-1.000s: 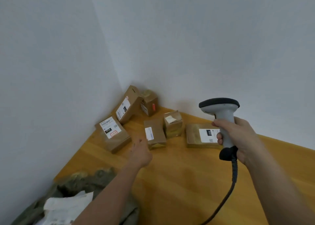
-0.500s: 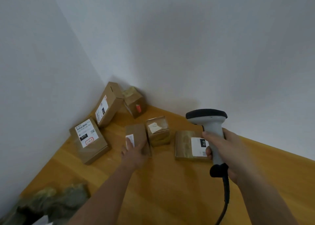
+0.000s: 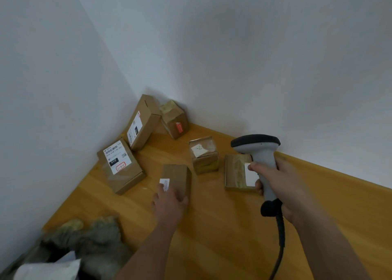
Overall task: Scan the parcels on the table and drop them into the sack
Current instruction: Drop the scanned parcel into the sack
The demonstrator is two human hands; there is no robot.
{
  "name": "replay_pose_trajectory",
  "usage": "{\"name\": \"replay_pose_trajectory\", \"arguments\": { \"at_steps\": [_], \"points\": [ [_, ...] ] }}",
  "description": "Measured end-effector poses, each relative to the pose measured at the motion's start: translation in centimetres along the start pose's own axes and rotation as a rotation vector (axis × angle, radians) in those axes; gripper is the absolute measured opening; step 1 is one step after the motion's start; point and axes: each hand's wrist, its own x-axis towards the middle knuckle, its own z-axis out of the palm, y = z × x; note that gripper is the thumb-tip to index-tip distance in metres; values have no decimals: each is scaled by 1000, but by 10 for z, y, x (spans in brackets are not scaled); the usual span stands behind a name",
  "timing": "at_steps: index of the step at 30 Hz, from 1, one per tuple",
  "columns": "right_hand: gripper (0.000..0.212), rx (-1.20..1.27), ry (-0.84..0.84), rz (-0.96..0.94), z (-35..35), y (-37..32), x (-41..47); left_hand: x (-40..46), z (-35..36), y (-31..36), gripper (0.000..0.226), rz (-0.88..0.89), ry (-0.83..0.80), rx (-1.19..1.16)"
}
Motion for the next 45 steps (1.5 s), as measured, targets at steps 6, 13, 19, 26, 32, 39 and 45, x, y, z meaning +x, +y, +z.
{"name": "replay_pose_trajectory", "arguments": {
  "at_steps": [6,13,19,26,32,39,45],
  "points": [
    [20,-11,-14,-15,10,-1,-19,-11,-30,-20,86,-255,-235,-489],
    [22,82,-24,-69,41,-3,-57,-54,-94,-27,83,-217,-708,-1589],
    [32,91,-57,-184,81,3,-114,-105,-143,-44,74,119,-874,-1820],
    [56,-4,-101,-318,117,24,-192,-170,-188,-89,58,212,-832,-1730],
    [44,17,-53,-376,111,50,-250,-213,-194,-111,62,180,-771,-1499],
    [43,140,24,-386,81,58,-286,-244,-195,-124,56,129,-711,-1577],
    [52,172,-167,-344,71,39,-290,-255,-215,-126,44,146,-717,-1338]
  ]
}}
